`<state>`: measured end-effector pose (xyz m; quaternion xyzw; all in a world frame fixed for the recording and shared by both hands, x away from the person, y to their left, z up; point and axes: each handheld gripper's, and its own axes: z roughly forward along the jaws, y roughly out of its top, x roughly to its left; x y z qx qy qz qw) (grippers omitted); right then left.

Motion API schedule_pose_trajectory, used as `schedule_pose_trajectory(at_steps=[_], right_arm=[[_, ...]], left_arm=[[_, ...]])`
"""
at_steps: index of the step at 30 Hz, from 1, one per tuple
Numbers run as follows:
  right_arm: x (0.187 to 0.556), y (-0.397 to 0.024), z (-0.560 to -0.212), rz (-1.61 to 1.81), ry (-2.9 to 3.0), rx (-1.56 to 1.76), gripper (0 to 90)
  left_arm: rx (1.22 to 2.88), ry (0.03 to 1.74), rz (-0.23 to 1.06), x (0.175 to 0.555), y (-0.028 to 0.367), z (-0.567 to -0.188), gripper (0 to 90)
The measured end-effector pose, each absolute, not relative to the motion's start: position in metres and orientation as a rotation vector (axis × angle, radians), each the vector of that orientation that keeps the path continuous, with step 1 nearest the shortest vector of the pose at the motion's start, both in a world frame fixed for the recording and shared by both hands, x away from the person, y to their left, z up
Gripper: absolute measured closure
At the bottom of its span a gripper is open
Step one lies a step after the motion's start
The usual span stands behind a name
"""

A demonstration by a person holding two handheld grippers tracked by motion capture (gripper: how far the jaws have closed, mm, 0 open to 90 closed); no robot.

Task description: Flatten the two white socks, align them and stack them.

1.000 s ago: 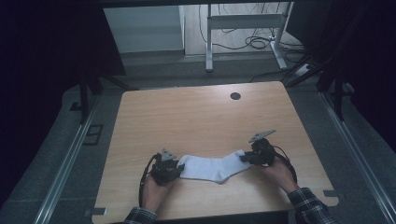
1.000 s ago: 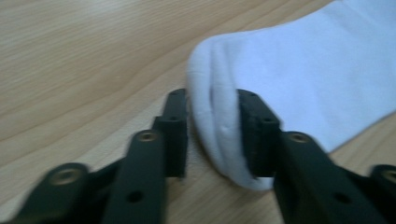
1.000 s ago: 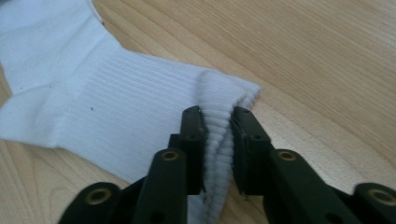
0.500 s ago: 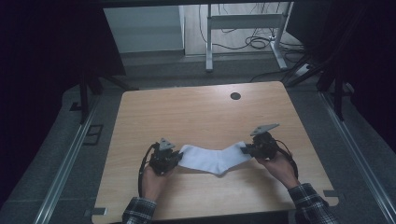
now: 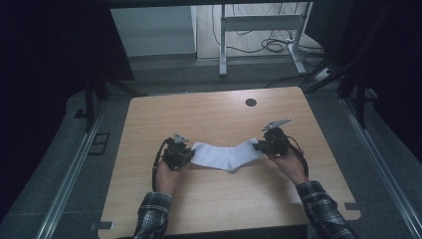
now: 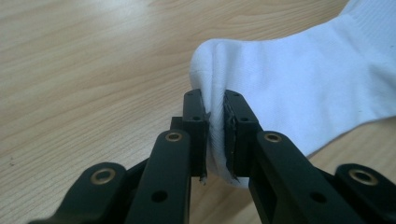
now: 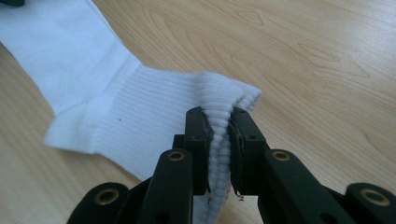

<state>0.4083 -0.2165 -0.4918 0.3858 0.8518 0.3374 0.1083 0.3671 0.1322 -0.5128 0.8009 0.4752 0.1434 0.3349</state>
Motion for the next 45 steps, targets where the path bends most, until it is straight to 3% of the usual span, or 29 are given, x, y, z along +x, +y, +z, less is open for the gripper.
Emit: schedule_pose_trajectory(at_steps=[8,15,27,45], right_arm=[[0.415,-0.214,-0.508,0.944,2.509,1.133,74.1],[0.418,-0.217,-0.517,0.925,2.505,1.163,58.1],[0.407,-0.227,-0.501,0.997,2.474,1.162,39.8],[0.357,-0.248,-0.478,1.071,2.464,1.062,21.1]], left_arm=[[2.119,1.275,0.376,0.373,0.130,-0.528,78.3],[2.075,1.302,0.432,0.373,0.132,-0.526,52.5],[2.022,1.234,0.429,0.362,0.134,-0.504,32.1],[2.033,1.093,0.373,0.306,0.144,-0.480,17.0]])
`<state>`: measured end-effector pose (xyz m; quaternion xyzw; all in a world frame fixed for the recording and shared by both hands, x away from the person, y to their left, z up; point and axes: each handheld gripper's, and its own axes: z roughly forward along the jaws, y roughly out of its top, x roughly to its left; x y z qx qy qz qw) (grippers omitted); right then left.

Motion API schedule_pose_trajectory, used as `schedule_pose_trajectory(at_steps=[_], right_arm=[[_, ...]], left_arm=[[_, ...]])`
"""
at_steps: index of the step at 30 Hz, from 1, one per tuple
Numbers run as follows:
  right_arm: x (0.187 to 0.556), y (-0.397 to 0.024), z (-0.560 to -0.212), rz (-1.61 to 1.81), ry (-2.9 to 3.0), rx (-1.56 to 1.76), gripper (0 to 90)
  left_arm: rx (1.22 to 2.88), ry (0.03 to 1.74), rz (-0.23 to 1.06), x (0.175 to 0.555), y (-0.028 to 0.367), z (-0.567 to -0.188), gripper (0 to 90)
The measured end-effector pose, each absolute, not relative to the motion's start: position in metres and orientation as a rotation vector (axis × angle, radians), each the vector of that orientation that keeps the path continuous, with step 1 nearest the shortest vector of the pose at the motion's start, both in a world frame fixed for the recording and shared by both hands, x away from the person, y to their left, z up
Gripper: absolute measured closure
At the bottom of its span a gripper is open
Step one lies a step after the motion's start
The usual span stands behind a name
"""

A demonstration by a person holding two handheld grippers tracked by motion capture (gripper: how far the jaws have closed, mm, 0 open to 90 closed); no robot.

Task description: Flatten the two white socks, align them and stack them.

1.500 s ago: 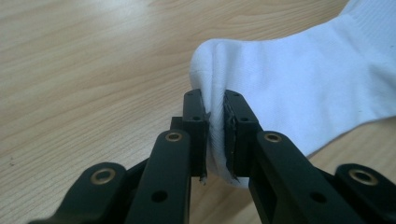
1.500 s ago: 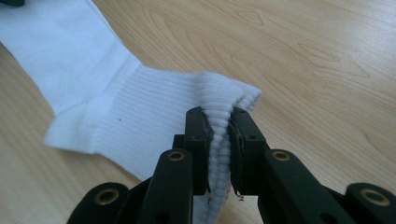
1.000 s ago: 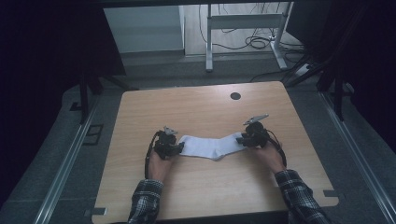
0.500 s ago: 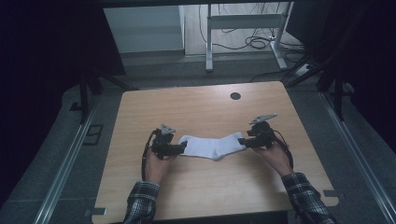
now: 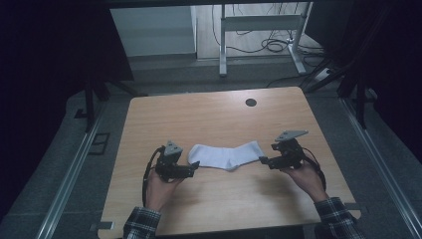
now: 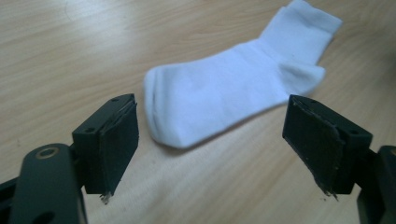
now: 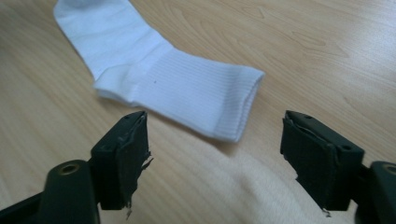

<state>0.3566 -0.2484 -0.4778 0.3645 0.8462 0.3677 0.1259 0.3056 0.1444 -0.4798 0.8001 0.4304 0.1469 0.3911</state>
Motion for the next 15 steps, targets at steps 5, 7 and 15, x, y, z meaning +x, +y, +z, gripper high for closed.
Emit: schedule_pose_trajectory(at_steps=[5,7,15], right_arm=[[0.340,-0.253,-0.477,1.092,2.468,1.025,17.5],[0.334,-0.254,-0.478,1.085,2.475,1.014,16.5],[0.321,-0.263,-0.495,1.047,2.500,1.008,13.1]], left_arm=[[2.061,1.094,0.376,0.289,0.151,-0.487,14.8],[2.076,1.095,0.383,0.282,0.154,-0.491,14.1],[2.120,1.108,0.388,0.262,0.165,-0.518,13.3]])
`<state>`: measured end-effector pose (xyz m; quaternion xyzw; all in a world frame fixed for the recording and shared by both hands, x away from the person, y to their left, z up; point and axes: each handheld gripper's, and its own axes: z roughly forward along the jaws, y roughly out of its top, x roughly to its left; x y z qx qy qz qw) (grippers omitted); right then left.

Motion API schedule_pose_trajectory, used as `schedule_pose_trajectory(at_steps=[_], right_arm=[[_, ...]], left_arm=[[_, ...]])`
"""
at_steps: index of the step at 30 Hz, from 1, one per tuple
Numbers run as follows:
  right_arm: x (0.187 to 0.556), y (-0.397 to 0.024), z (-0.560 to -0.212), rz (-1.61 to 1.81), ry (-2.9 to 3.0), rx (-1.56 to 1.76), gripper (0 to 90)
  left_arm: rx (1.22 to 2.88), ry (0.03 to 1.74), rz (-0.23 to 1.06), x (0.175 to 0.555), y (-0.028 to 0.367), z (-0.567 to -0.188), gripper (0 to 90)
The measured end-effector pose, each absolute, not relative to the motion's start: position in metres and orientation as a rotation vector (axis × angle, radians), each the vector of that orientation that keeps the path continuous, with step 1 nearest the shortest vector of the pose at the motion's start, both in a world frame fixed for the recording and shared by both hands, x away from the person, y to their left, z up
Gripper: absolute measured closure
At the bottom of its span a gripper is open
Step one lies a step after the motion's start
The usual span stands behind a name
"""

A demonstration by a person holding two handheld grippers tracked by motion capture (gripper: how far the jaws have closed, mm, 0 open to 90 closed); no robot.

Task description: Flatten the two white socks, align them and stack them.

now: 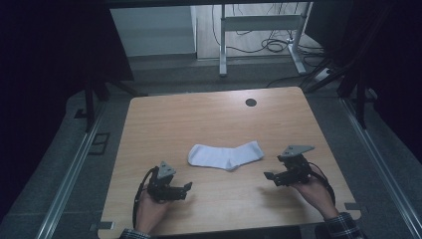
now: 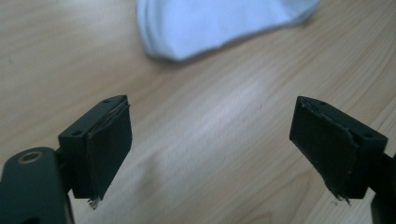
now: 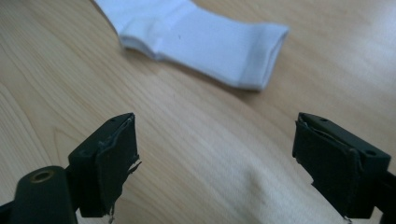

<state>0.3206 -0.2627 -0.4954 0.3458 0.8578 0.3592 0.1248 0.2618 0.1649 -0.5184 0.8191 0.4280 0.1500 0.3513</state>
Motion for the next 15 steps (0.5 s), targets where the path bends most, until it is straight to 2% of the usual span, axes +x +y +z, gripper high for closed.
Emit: schedule_pose_trajectory(at_steps=[11,15], right_arm=[[0.317,-0.269,-0.532,0.904,2.562,0.992,8.4],[0.316,-0.268,-0.536,0.954,2.547,0.978,6.8]], left_arm=[[2.201,1.105,0.399,0.255,0.165,-0.540,10.8],[2.187,1.085,0.375,0.256,0.166,-0.543,9.8]])
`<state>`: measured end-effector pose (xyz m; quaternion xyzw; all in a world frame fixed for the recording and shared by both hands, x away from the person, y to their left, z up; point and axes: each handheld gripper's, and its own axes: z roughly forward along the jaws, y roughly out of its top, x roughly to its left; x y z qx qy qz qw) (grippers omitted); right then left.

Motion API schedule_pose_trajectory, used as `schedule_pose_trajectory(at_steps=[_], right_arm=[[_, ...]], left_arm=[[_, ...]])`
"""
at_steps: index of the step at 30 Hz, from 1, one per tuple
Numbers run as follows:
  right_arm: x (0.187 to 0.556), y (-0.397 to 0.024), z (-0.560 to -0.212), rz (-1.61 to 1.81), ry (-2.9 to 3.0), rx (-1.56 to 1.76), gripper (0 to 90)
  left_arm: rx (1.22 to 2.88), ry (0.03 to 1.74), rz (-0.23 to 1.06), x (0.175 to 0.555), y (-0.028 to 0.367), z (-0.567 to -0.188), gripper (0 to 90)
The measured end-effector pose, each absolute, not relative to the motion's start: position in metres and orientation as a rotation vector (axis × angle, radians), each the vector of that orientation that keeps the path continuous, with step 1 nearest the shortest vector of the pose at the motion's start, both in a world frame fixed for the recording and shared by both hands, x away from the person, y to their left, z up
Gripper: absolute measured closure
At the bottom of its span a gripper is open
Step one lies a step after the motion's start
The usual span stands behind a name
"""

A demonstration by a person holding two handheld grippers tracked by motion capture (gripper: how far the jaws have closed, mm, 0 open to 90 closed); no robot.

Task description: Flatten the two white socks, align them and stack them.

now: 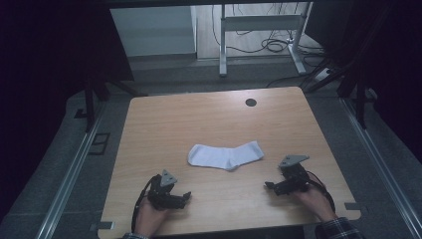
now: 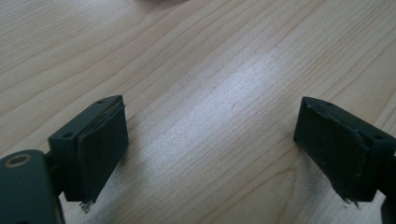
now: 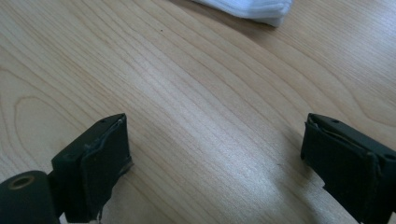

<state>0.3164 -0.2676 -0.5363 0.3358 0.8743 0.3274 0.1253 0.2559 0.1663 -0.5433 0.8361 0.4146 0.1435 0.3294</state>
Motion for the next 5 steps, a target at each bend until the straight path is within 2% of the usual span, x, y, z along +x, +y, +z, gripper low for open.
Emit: schedule_pose_trajectory(at_steps=[5], right_arm=[[0.3148,-0.2688,-0.5386,0.985,2.527,0.980,6.1]], left_arm=[[2.178,1.078,0.381,0.2550,0.1667,-0.5445,9.8]])
